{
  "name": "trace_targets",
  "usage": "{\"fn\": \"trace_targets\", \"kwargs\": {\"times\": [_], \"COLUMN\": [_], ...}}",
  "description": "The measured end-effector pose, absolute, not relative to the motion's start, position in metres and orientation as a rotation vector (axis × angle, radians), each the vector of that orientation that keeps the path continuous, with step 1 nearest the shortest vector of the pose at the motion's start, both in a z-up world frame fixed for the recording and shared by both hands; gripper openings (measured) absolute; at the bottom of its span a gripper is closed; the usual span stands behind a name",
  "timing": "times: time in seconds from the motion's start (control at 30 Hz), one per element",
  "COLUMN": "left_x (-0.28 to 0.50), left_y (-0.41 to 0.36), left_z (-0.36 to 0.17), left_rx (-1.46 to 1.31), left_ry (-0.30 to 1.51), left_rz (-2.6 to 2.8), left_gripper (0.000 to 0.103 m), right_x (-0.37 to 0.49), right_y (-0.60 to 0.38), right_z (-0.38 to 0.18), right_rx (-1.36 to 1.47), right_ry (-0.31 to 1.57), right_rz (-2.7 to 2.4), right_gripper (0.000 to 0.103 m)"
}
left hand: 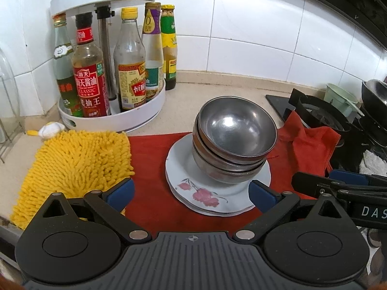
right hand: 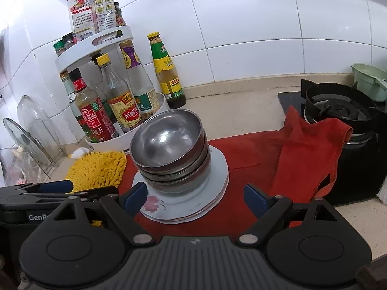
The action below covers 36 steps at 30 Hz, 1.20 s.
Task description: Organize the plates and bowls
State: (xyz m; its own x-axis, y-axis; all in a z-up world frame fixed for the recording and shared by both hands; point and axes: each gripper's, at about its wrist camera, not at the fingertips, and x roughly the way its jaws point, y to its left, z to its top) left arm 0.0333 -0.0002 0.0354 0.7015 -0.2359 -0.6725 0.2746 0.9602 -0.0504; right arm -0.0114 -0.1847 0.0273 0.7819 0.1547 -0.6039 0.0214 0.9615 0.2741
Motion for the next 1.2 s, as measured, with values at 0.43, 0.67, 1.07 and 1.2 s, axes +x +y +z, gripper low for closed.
{"fn": "trace_targets", "kwargs": {"times": [0.43, 0.67, 1.07, 1.2], "left_x": [0.0297, 0.0279, 0.0265, 0.0268], "left_y": [0.0044, 0.006, 0.0064, 0.0068], "left_z": [0.0381, 0.0392, 0.0402, 0.0402], "left_rx": [0.067, 0.071, 0.074, 0.077], "left_ry": [0.733, 0.723, 0.718, 0.719], "left_rz": [-0.266, -0.261, -0.258, -0.257], "left_gripper": [0.102, 0.102, 0.102, 0.102], "right_x": [-0.0126, -0.013, -0.0135, -0.0133], "right_y": [-0.1793, -0.1785, -0.1783, -0.1783], "right_z": [0.0283, 0.0293, 0.0296, 0.0292], "right_rx": [0.269, 0.264, 0.259, 0.257], "right_ry": [0.669, 0.664, 0.661, 0.662], "right_rz": [0.091, 0.099, 0.102, 0.103], "right_gripper": [0.083, 0.083, 0.083, 0.083]}}
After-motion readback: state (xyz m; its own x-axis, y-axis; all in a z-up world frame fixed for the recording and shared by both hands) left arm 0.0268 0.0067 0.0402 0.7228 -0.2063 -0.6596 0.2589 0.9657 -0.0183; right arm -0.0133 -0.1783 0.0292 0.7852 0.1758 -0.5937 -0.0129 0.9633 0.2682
